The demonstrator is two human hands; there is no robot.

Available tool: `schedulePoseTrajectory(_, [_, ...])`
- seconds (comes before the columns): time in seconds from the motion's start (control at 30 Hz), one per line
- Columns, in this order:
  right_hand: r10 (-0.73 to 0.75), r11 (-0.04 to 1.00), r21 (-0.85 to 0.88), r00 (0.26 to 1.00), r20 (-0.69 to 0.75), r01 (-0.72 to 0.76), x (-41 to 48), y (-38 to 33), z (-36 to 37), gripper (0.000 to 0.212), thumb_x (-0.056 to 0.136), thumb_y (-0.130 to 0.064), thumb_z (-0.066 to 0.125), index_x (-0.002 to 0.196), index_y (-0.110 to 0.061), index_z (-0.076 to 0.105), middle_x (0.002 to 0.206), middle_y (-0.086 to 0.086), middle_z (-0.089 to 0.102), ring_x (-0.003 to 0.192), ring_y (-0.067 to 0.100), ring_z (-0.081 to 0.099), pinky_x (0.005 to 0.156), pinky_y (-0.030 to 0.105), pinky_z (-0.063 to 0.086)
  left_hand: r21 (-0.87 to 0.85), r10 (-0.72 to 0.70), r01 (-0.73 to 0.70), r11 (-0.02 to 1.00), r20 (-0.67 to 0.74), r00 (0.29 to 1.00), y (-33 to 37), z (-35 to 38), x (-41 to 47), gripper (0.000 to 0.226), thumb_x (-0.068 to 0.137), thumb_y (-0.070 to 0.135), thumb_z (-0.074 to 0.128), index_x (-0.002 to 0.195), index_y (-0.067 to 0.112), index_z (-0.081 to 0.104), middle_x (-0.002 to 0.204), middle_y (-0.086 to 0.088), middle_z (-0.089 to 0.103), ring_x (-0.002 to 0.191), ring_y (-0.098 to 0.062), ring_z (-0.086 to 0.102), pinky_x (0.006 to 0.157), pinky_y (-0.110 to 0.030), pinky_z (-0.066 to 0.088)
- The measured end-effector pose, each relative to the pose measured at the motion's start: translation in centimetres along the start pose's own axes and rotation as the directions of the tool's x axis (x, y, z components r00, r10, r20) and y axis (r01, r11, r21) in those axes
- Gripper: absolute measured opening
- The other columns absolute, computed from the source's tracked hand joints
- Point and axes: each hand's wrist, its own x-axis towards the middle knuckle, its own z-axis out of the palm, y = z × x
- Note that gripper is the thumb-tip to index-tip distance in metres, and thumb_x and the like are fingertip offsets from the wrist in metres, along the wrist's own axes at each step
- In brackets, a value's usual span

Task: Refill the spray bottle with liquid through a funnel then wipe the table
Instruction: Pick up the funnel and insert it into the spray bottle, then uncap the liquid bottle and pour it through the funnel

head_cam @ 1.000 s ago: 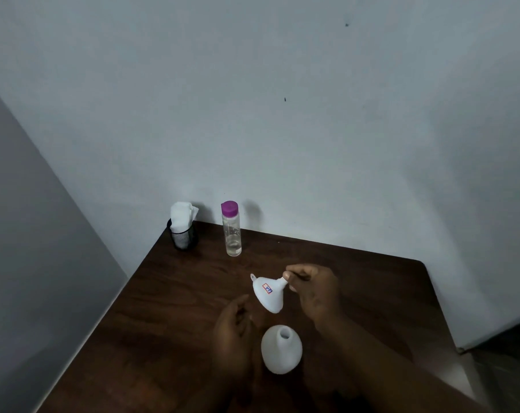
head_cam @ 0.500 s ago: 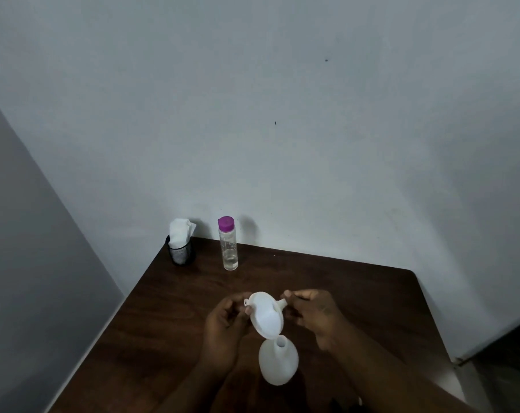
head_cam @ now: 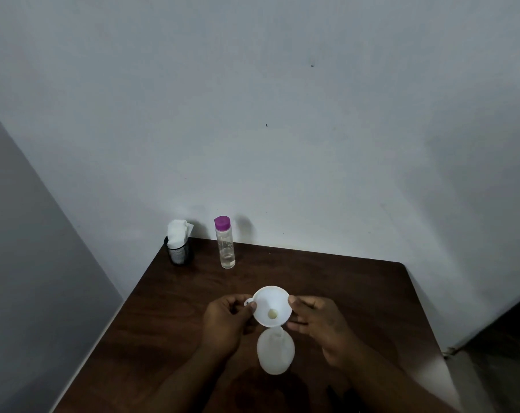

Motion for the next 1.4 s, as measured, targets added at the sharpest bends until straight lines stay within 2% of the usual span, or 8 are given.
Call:
schedulePoseTrajectory(0.13, [0.008, 1.000, 0.024, 1.000, -0.027, -0.008, -0.3, 0.3, -0.4, 0.021, 0.093, -0.017, 0.069, 0.109, -0.004, 0.072, 0.098, 0.011, 0.078, 0.089, 0.021, 0.076, 0.072, 0.030, 0.061, -0.007, -0.016, 0.017, 1.000, 0.035, 0.999, 0.5, 0.3, -0.2, 0.010, 0.090, 0.014, 0.073, 0.099, 0.011, 0.077, 0.082, -0.010, 0.077, 0.077, -0.032, 0.075, 0.071, -0.048, 0.063])
schedulePoseTrajectory(0.43, [0.047, 0.999, 0.014, 0.997, -0.055, -0.047, 0.3, 1.7, -0.7, 0.023, 0.093, -0.017, 0.069, 0.110, -0.002, 0.072, 0.100, 0.013, 0.077, 0.089, 0.022, 0.076, 0.076, 0.034, 0.062, 0.002, -0.074, 0.074, 0.997, 0.061, 0.995, 0.2, 0.7, -0.3, 0.011, 0.092, 0.012, 0.070, 0.101, 0.009, 0.075, 0.084, -0.007, 0.078, 0.075, -0.024, 0.076, 0.062, -0.030, 0.061])
schedulePoseTrajectory(0.8, [0.103, 0.992, -0.070, 0.992, -0.074, -0.108, 1.1, 3.7, -1.3, 0.025, 0.092, -0.017, 0.070, 0.112, -0.002, 0.073, 0.109, 0.011, 0.074, 0.099, 0.024, 0.073, 0.081, 0.037, 0.063, 0.048, -0.109, 0.105, 0.993, 0.081, 0.991, -1.7, 0.9, -0.5, 0.013, 0.093, 0.015, 0.068, 0.102, 0.007, 0.075, 0.084, -0.011, 0.078, 0.077, -0.024, 0.076, 0.061, -0.028, 0.060])
schedulePoseTrajectory(0.93, [0.117, 0.990, -0.068, 0.990, -0.083, -0.123, 0.5, 3.6, -1.2, 0.018, 0.094, -0.015, 0.068, 0.107, -0.005, 0.074, 0.105, 0.009, 0.075, 0.097, 0.022, 0.073, 0.075, 0.031, 0.063, 0.076, -0.121, 0.113, 0.991, 0.104, 0.987, -2.1, 0.7, -0.3, 0.014, 0.092, 0.016, 0.070, 0.103, 0.008, 0.075, 0.086, -0.007, 0.078, 0.080, -0.024, 0.076, 0.069, -0.037, 0.063])
schedulePoseTrajectory(1.13, [0.097, 0.987, -0.118, 0.989, -0.109, -0.110, 0.6, 3.8, -1.3, 0.018, 0.094, -0.022, 0.068, 0.104, -0.008, 0.075, 0.099, 0.008, 0.077, 0.092, 0.022, 0.075, 0.081, 0.036, 0.063, 0.096, -0.139, 0.127, 0.987, 0.125, 0.982, -1.6, 0.0, 0.0, 0.011, 0.090, 0.015, 0.072, 0.100, 0.010, 0.074, 0.085, -0.008, 0.078, 0.076, -0.022, 0.076, 0.065, -0.032, 0.061])
schedulePoseTrajectory(1.2, [0.065, 0.981, -0.176, 0.989, -0.131, -0.088, 0.8, 3.6, -1.5, 0.016, 0.095, -0.026, 0.067, 0.096, -0.012, 0.075, 0.091, 0.005, 0.077, 0.086, 0.020, 0.076, 0.080, 0.037, 0.063, 0.121, -0.125, 0.112, 0.986, 0.105, 0.987, -1.8, -0.3, 0.2, 0.011, 0.088, 0.015, 0.074, 0.099, 0.011, 0.073, 0.083, -0.010, 0.076, 0.071, -0.021, 0.075, 0.063, -0.035, 0.062])
schedulePoseTrajectory(1.3, [0.009, 0.962, -0.268, 0.988, -0.154, -0.051, 1.5, 3.0, -1.8, 0.022, 0.096, -0.029, 0.066, 0.087, -0.012, 0.076, 0.081, 0.008, 0.077, 0.081, 0.023, 0.075, 0.080, 0.047, 0.062, 0.148, -0.105, 0.095, 0.984, 0.066, 0.992, -2.3, -1.1, 0.8, 0.014, 0.085, 0.015, 0.078, 0.098, 0.012, 0.072, 0.084, -0.011, 0.075, 0.071, -0.025, 0.074, 0.066, -0.043, 0.063])
schedulePoseTrajectory(1.4, [-0.122, 0.873, -0.487, 0.977, -0.175, 0.021, 2.6, 1.7, -2.0, 0.025, 0.095, -0.034, 0.065, 0.081, -0.016, 0.076, 0.076, 0.006, 0.075, 0.075, 0.020, 0.073, 0.079, 0.045, 0.062, 0.155, -0.083, 0.075, 0.985, 0.043, 0.996, -2.4, -2.0, 1.9, 0.015, 0.084, 0.013, 0.079, 0.098, 0.011, 0.073, 0.083, -0.011, 0.075, 0.075, -0.028, 0.074, 0.067, -0.047, 0.063])
